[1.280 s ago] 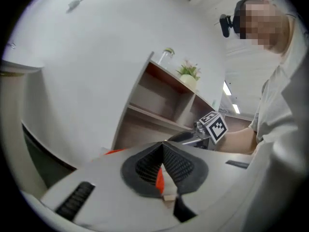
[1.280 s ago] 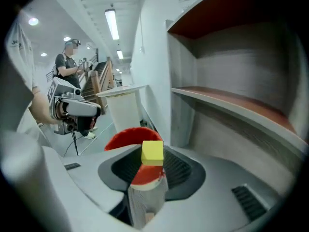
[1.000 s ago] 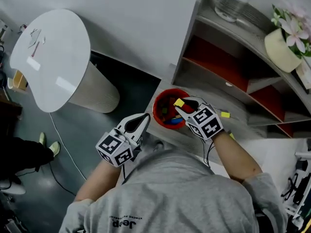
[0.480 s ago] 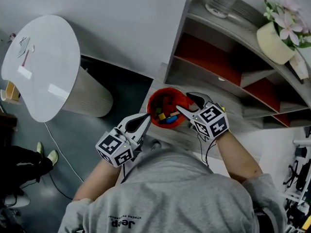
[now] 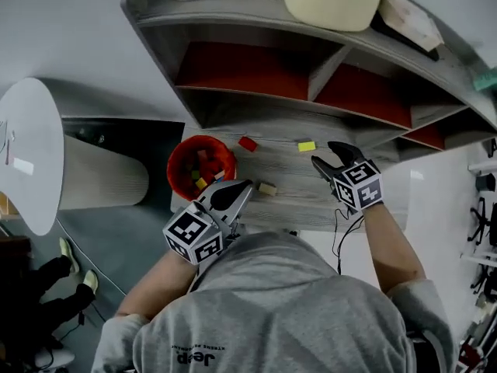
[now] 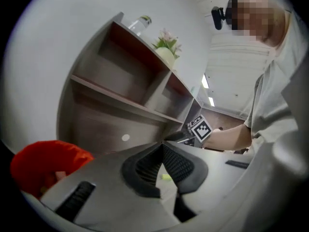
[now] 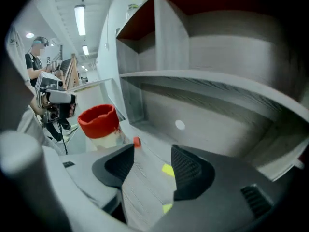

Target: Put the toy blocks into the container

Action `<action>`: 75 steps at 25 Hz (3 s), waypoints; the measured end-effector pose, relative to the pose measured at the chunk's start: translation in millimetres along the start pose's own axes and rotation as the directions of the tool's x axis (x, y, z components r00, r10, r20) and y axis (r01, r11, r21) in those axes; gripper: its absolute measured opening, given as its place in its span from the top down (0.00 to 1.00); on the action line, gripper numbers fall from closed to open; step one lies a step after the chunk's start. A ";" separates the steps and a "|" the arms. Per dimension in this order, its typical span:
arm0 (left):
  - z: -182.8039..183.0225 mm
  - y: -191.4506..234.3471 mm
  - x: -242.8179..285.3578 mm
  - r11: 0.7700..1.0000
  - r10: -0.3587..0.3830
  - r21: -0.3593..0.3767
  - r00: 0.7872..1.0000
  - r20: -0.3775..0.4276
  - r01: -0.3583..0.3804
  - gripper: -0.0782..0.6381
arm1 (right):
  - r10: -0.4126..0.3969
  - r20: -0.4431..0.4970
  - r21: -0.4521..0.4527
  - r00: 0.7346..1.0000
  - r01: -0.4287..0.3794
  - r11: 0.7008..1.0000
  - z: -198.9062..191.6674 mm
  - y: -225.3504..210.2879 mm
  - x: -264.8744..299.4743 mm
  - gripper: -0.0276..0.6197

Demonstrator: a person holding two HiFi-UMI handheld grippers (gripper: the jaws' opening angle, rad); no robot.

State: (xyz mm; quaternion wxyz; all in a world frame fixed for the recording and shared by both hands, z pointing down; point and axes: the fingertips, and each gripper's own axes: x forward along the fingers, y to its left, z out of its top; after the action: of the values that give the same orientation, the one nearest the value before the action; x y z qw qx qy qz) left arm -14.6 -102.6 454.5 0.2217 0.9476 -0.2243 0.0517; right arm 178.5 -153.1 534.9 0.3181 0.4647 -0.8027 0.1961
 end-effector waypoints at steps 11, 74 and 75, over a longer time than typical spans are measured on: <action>-83.3 -93.9 168.3 0.995 -0.091 0.018 0.973 -0.210 0.097 0.88 | 0.125 -0.176 0.028 0.976 -0.122 0.992 -189.8 -55.6 11.2 0.57; 32.8 94.1 -171.8 0.986 0.165 -0.004 0.984 0.068 -0.165 0.88 | 0.238 -0.023 -0.190 0.971 -0.238 0.952 143.3 224.5 74.2 0.52; 31.9 90.8 -167.4 0.987 0.160 -0.003 0.985 0.065 -0.160 0.88 | 0.235 -0.022 -0.186 0.972 -0.235 0.954 138.7 218.5 70.0 0.52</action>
State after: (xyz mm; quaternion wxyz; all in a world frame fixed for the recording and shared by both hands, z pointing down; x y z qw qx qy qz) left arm -205.0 -122.2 428.9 0.2082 0.9280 -0.3065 0.0389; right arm -83.0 -174.0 479.3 0.3347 0.3341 -0.8671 0.1563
